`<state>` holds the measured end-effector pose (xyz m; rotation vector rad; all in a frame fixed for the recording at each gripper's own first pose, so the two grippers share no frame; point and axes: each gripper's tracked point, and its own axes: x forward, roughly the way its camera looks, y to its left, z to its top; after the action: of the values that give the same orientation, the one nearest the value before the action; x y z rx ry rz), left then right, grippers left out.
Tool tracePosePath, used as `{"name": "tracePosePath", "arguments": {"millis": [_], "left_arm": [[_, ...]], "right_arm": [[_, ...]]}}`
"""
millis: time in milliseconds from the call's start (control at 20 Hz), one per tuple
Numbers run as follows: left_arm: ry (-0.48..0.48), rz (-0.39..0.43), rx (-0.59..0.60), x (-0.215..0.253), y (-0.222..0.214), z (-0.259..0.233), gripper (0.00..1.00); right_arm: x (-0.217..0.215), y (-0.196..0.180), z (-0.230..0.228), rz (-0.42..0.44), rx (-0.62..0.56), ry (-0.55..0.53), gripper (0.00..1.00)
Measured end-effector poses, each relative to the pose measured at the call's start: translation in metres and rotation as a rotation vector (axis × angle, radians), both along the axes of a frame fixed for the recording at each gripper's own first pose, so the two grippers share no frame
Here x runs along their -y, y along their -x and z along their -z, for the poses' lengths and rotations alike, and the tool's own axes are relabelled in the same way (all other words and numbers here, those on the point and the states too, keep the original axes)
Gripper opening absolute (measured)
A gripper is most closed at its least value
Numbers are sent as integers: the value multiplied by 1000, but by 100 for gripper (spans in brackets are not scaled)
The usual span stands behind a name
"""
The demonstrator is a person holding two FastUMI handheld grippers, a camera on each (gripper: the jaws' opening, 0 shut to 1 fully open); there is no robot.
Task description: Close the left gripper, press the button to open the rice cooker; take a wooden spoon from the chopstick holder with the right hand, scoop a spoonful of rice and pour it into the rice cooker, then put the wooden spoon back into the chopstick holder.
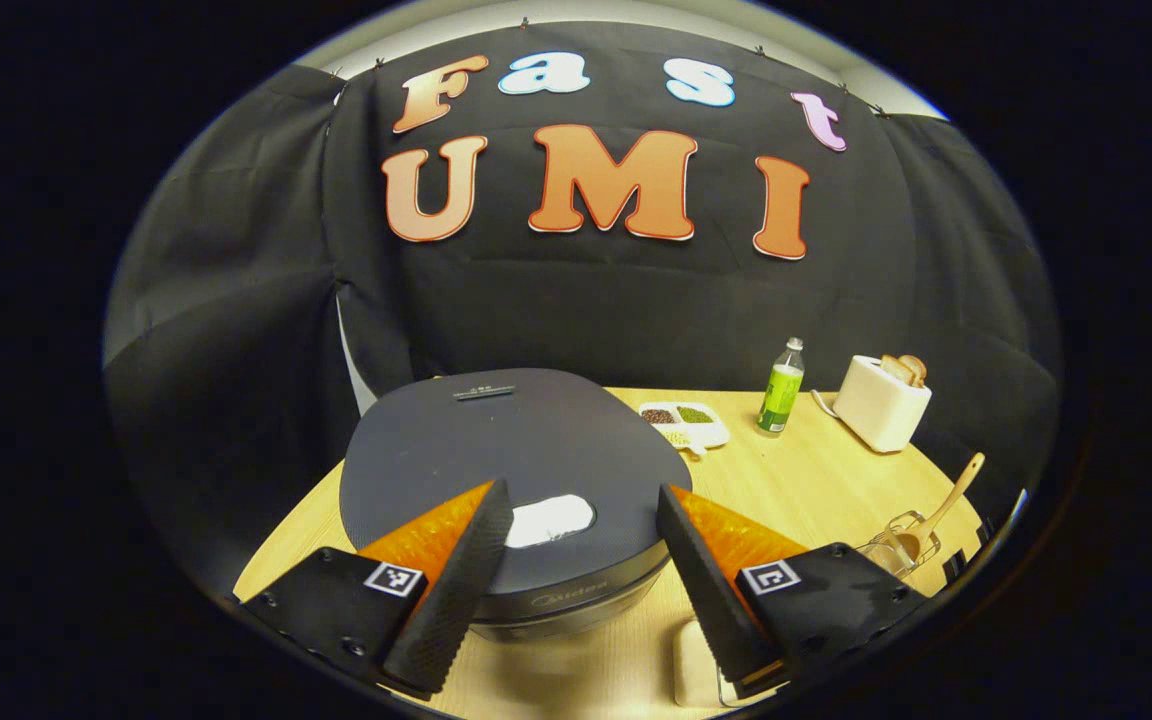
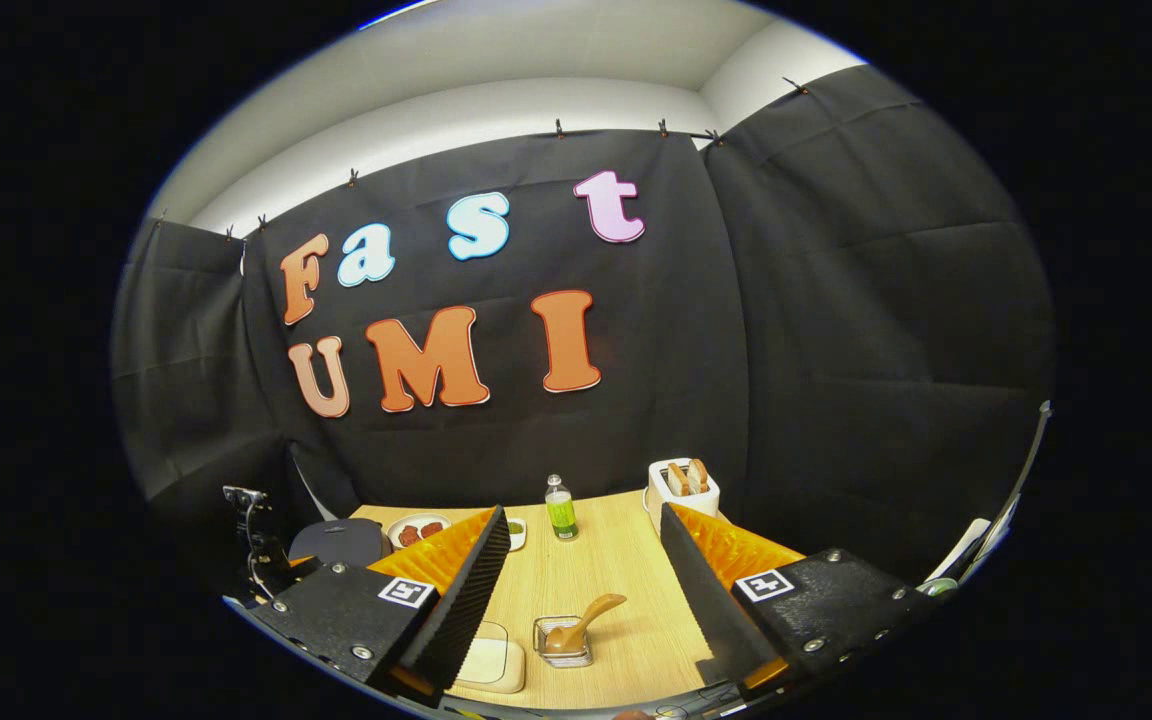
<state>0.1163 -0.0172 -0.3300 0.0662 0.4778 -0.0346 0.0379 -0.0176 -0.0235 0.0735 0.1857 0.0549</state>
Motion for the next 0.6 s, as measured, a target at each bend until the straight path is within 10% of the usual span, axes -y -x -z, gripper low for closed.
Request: {"name": "tracePosePath", "arguments": {"millis": [600], "left_arm": [[-64, -6, 17, -17, 2, -8, 92]], "right_arm": [[-13, 7, 9, -46, -19, 18, 94]]}}
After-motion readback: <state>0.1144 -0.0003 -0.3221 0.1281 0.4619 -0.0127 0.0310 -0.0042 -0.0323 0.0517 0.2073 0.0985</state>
